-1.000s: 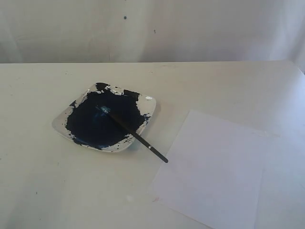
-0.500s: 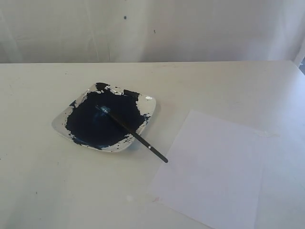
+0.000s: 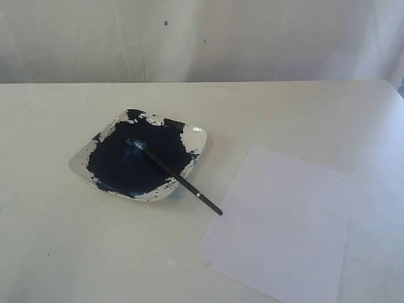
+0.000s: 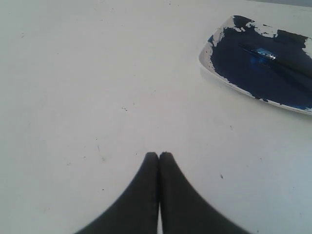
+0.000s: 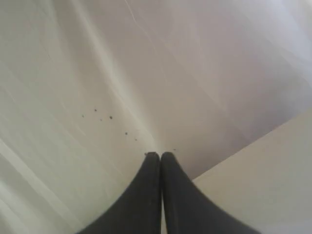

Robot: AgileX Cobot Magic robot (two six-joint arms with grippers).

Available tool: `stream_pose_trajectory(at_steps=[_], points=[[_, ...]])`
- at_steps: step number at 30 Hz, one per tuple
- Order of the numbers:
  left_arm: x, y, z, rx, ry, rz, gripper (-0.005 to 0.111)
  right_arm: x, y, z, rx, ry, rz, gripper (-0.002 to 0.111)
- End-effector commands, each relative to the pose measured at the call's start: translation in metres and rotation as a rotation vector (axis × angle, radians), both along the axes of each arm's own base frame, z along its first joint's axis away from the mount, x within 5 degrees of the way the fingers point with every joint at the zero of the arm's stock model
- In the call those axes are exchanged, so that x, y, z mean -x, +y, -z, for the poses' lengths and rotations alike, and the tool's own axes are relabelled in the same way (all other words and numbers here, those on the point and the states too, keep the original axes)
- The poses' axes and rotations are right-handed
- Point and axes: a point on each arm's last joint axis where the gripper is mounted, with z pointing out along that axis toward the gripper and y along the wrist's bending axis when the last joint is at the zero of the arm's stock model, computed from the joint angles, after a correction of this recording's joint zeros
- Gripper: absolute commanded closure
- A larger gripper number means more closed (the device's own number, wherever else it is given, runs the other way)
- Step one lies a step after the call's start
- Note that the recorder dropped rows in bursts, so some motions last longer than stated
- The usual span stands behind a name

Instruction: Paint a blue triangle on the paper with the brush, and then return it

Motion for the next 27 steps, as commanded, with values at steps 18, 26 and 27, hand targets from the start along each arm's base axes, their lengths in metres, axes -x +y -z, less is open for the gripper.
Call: stream_pose_trajectory(at_steps=[18,26,27], points=[[0.000,0.000,0.001,0.013,-0.003,-0.003,0.107,-0.129,0.049,-0.016,0.496,0.676,-0.101,0.108],[0.000,0.000,0.001,0.013,-0.003,-0.003,0.107,-0.145,0.114,-0.032,0.689,0.742,-0.369,0.108],[0.000,0.000,0.001,0.013,-0.005,-0.003,0.107,-0.145,0.121,-0.033,0.696,0.736,-0.408,0.108]])
